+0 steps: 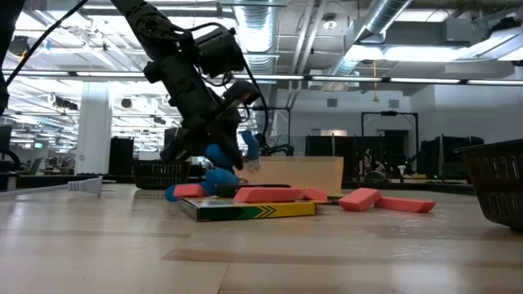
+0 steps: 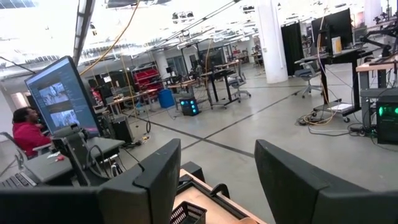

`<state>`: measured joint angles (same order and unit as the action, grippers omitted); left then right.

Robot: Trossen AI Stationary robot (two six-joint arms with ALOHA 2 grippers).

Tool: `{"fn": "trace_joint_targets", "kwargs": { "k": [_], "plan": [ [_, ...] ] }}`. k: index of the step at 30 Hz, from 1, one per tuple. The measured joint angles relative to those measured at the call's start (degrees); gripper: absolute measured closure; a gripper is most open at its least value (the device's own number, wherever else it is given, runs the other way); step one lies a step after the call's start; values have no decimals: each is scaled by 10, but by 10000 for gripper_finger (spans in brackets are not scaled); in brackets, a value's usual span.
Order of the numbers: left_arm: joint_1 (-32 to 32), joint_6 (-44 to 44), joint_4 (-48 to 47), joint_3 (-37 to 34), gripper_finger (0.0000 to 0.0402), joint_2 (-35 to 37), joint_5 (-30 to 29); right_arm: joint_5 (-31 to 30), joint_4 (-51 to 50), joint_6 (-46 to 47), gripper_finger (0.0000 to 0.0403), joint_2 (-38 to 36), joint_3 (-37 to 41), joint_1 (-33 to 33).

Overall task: Pick & Place School Supplies
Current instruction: Put the hole puncher into the top black bin

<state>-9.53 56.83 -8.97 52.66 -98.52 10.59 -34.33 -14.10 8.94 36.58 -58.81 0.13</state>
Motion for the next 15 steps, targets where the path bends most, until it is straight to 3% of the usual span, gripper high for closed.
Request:
{"fn": "trace_joint_targets", "kwargs": {
  "k": [5, 15],
  "plan": [
    [-9, -14, 3, 0, 350, 31, -1, 0, 0, -4, 205, 0, 0, 0],
    [-31, -110, 2, 0, 361, 153, -64, -1, 15, -5, 205, 0, 0, 0]
  ]
}}
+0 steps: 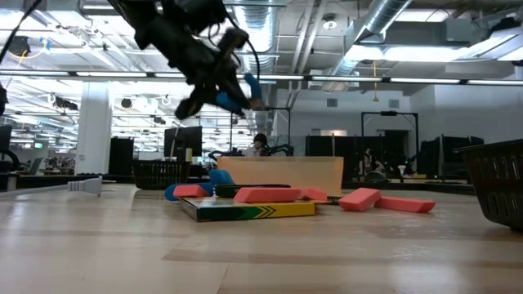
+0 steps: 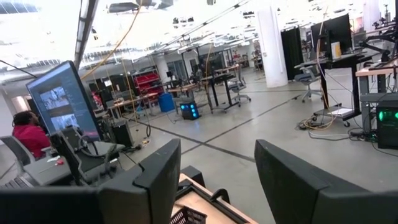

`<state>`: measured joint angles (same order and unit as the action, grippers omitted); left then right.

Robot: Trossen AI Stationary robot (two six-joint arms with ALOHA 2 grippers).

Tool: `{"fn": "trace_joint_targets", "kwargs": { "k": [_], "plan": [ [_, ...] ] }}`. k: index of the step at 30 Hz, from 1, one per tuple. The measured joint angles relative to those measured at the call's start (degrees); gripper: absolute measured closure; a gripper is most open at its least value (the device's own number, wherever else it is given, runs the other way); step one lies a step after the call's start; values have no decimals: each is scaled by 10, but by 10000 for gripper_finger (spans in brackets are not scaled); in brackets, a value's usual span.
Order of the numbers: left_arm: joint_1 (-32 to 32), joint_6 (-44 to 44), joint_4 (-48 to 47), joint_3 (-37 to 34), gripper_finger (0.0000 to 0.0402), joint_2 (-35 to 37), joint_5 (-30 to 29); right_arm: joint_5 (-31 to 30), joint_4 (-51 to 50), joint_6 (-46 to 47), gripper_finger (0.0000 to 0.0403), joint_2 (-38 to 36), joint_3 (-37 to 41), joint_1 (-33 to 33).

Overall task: Pick & Place School Supplies
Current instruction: Put the hole puncher into the top black bin

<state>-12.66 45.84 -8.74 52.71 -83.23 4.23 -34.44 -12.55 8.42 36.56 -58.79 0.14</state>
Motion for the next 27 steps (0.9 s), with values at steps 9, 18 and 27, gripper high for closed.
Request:
{"fn": "trace_joint_targets", "kwargs": {
  "k": [9, 18, 27],
  "plan": [
    [-69, -58, -122, 1, 361, 58, -44, -1, 16, 0, 205, 0, 0, 0],
    [-160, -66, -235, 0, 361, 60, -76, -1, 21, 2, 205, 1, 0, 0],
    [-230, -95, -282, 0, 360, 60, -89, -1, 24, 2, 205, 1, 0, 0]
  ]
}}
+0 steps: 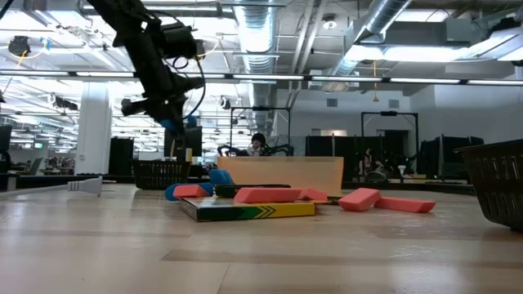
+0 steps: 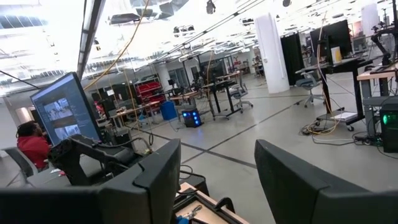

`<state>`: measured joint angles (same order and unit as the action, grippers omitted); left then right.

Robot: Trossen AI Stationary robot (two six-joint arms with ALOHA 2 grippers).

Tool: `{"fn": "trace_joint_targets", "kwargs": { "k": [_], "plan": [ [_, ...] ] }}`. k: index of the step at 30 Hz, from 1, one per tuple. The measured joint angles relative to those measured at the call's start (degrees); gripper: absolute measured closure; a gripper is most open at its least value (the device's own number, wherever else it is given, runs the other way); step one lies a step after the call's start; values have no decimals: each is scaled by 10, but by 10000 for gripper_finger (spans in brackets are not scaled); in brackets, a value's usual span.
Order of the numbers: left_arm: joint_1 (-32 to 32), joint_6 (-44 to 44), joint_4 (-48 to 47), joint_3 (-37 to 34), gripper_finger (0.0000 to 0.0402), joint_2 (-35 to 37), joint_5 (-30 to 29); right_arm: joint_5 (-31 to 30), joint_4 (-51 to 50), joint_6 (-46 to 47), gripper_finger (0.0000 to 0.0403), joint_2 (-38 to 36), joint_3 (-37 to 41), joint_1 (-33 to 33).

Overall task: Pick & Place School Supplies
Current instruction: Put the hole puncher into the top black bin

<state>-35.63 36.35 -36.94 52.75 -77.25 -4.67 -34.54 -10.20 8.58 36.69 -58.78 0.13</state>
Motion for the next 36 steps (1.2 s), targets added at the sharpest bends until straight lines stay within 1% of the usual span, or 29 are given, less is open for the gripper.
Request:
{"fn": "trace_joint_targets", "kwargs": {
  "k": [3, 9, 14, 17, 24, 36],
  "plan": [
    [-16, -14, -27, -1, 360, 0, -1, 0, 0, 0, 205, 0, 0, 0],
    [-27, -16, -24, -44, 360, 0, 2, 0, 0, 0, 205, 0, 0, 0],
    [-22, -3, 7, -97, 360, -1, 26, 0, 0, 0, 205, 0, 0, 0],
    [-22, 1, 37, -115, 359, -1, 40, 0, 0, 0, 205, 0, 0, 0],
    [-30, 18, 96, -118, 359, -1, 40, 0, 0, 4, 205, 0, 0, 0],
    [-58, 12, 103, -118, 359, -1, 31, 0, 0, 5, 205, 0, 0, 0]
  ]
}}
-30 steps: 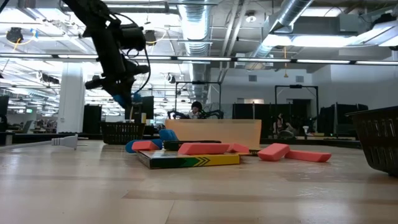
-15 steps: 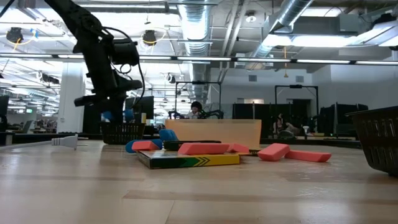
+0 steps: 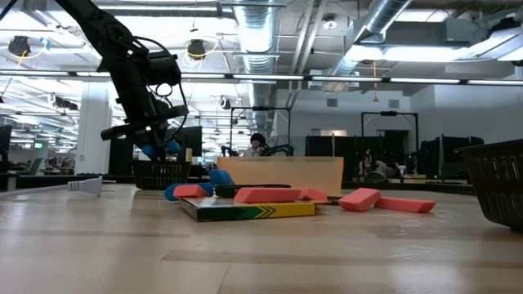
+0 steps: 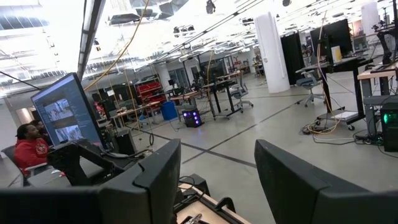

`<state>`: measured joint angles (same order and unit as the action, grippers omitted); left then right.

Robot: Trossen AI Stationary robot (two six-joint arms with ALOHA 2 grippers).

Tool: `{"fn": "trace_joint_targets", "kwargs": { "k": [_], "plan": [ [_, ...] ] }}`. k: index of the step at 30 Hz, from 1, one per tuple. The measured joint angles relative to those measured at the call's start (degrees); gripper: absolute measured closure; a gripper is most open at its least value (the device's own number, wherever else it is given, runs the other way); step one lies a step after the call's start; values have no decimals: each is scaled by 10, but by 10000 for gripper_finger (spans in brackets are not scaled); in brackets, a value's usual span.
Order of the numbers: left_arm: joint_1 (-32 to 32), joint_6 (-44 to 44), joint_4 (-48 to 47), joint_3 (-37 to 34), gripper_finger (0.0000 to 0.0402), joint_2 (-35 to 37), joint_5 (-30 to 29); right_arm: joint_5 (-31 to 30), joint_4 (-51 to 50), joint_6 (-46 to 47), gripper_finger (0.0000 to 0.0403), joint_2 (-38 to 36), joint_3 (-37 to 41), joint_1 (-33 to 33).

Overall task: Pick & Place School Supplies
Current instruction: Put the hole puncher into the top black bin

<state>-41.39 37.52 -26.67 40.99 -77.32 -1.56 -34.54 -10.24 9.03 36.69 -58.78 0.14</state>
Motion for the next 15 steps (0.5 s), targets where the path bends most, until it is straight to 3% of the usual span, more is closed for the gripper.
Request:
{"fn": "trace_joint_targets", "kwargs": {
  "k": [11, 15],
  "plan": [
    [0, -2, 3, 0, 354, 0, 0, 0, 0, 0, 205, 0, 0, 0],
    [2, -10, 9, 0, 335, 0, 1, 0, 0, 0, 205, 0, 0, 0]
  ]
}}
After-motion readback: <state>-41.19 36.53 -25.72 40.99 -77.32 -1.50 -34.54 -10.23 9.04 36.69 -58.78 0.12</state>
